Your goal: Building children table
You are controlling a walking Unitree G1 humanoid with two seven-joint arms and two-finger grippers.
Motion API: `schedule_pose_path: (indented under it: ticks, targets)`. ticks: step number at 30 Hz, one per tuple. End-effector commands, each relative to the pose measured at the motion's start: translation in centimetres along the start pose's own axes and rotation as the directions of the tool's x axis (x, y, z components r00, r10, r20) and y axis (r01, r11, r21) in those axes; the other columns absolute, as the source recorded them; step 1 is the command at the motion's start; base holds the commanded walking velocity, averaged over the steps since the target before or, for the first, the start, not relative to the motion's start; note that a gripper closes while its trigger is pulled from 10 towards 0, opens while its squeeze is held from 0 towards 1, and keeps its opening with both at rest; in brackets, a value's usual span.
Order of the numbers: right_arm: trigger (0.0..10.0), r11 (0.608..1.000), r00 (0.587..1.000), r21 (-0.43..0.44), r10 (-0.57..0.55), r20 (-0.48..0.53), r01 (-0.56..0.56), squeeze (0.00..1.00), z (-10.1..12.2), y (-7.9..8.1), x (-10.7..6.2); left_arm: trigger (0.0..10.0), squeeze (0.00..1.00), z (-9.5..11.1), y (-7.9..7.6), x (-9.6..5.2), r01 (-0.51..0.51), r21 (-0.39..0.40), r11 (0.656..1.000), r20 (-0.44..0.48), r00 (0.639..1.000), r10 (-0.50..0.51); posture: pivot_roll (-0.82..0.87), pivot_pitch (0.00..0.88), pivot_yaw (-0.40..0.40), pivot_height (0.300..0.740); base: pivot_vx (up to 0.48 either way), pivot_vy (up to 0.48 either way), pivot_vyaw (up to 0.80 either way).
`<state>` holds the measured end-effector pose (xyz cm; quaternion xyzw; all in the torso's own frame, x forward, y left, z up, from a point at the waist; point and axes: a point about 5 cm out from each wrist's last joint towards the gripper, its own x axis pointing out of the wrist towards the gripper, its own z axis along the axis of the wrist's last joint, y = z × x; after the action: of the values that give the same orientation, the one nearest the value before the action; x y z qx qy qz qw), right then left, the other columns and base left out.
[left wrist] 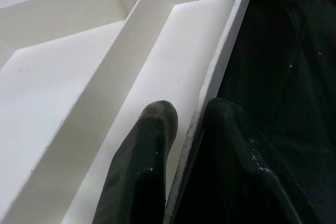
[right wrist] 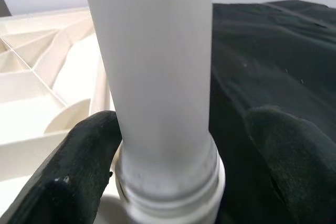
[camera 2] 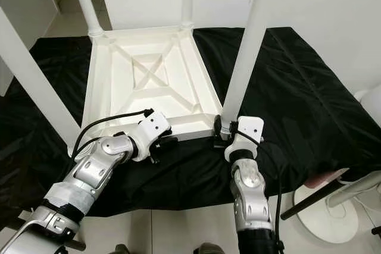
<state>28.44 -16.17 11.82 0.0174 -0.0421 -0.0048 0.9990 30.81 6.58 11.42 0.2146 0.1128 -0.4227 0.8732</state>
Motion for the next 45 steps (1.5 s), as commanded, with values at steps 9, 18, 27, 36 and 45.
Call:
schedule_pose_path:
  ticks: [9, 18, 27, 36, 45]
  targets:
    - [10.0, 0.984, 0.984, -0.011, 0.176, 0.034, -0.176, 0.00, 0.9, 1.6, 3.8, 10.0, 0.00, -2.8, 4.2, -3.3, -0.256, 0.090, 0.962, -0.122, 0.956, 0.266, -0.02, 0.000, 0.039, 0.740, 0.000, 0.000, 0.00]
    - [10.0, 0.936, 0.935, 0.009, 0.353, 0.031, -0.353, 0.00, 0.8, 5.8, 4.2, 10.0, 0.12, -3.0, 4.5, -4.0, -0.278, 0.067, 0.958, -0.118, 0.951, 0.285, -0.01, 0.000, 0.015, 0.740, 0.000, 0.000, 0.00]
    - [10.0, 0.914, 0.915, 0.031, 0.404, 0.022, -0.404, 0.00, 0.3, 7.5, 4.3, 10.0, 0.00, -2.8, 4.2, -4.5, -0.290, 0.073, 0.954, -0.112, 0.948, 0.297, 0.00, 0.000, -0.006, 0.740, 0.000, 0.000, 0.00]
    - [10.0, 0.915, 0.915, 0.016, 0.403, -0.001, -0.403, 0.00, -0.3, 6.7, 4.6, 10.0, 0.00, -0.7, 2.0, -4.5, -0.179, 0.037, 0.983, -0.005, 0.984, 0.180, 0.00, 0.000, -0.019, 0.740, 0.000, 0.000, 0.00]
    - [10.0, 0.914, 0.914, 0.015, 0.406, -0.001, -0.406, 0.00, -0.3, 7.0, 4.8, 10.0, 0.00, -2.1, 1.4, -4.1, -0.170, 0.031, 0.985, -0.098, 0.980, 0.172, 0.00, 0.000, -0.028, 0.740, 0.000, 0.000, 0.00]
